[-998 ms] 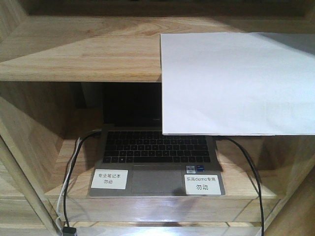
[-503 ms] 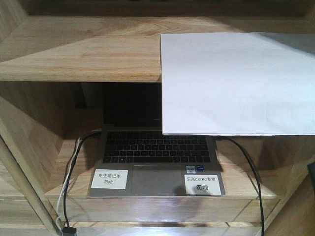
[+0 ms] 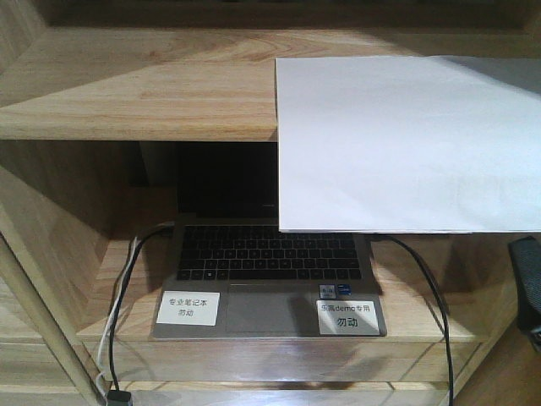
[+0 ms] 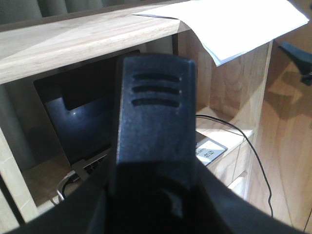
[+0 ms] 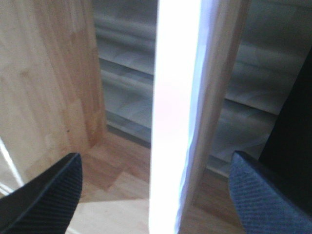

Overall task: Grab stapler and paper to desk for stapling
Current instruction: 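Close the right gripper on the overhanging edge of the white paper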

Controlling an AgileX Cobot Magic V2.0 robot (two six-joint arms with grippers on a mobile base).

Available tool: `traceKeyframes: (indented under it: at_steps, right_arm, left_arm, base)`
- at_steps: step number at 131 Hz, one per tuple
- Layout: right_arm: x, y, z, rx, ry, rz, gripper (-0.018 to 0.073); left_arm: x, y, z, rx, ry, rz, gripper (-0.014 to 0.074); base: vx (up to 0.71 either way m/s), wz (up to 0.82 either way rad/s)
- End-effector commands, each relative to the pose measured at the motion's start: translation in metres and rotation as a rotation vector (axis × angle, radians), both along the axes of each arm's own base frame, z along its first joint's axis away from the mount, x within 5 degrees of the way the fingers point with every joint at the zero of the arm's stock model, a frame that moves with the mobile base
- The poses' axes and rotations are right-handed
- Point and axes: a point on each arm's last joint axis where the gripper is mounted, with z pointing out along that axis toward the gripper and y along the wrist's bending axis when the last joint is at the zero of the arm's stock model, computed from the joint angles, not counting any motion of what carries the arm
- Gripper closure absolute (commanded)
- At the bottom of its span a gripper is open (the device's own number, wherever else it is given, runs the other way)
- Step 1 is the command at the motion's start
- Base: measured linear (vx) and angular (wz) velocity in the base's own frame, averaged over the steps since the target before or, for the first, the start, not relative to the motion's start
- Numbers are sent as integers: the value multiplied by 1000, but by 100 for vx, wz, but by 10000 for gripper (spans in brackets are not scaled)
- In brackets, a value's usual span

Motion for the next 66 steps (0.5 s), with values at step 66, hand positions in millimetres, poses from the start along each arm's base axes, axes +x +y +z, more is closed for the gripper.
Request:
traceKeyframes:
  at_steps: [66]
  right_arm:
    - [35,16,36,55,-172,8,-20]
  left_arm:
    - [0,-1,18,-87,-94,-10,603]
  base:
    - [0,0]
